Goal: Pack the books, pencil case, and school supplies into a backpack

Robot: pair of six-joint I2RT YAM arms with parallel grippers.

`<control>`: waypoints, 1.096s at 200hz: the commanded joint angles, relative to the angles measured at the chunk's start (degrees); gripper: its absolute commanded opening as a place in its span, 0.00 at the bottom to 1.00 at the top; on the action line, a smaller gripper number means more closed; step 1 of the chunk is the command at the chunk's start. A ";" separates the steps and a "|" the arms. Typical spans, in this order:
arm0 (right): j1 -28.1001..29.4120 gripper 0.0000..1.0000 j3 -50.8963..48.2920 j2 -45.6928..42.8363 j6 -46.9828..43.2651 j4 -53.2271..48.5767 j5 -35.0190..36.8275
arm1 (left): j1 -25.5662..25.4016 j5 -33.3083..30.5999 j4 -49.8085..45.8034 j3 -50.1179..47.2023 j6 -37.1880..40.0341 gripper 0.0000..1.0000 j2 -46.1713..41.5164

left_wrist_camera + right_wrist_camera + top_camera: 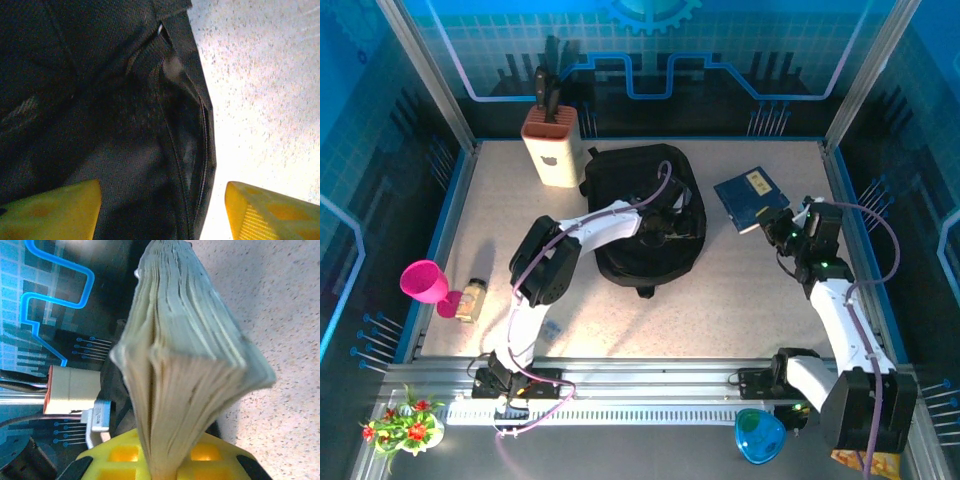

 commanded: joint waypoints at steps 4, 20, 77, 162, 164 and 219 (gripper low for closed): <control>-1.85 0.09 0.25 -1.93 -3.21 -1.49 -2.12 | -0.20 2.54 -4.64 -4.22 8.33 0.66 -8.50; -2.20 0.09 -0.05 -1.94 -3.16 -1.51 -2.37 | -0.68 2.78 -4.71 -7.36 8.90 0.65 -10.97; -2.39 0.09 -0.20 -1.83 -2.87 -1.61 -3.00 | -3.36 1.62 -5.90 -10.50 9.78 0.54 -10.89; -2.51 0.09 -0.62 -2.92 -2.59 -2.42 -3.38 | -3.72 0.99 -8.15 -7.88 10.57 0.42 -5.85; -2.44 0.09 -0.66 -2.97 -2.58 -2.43 -3.38 | -3.73 1.10 -8.10 -7.91 10.59 0.42 -5.88; -2.60 0.09 -0.73 -3.01 -2.50 -2.46 -3.47 | -3.41 4.64 -6.85 -7.60 9.82 0.16 -7.36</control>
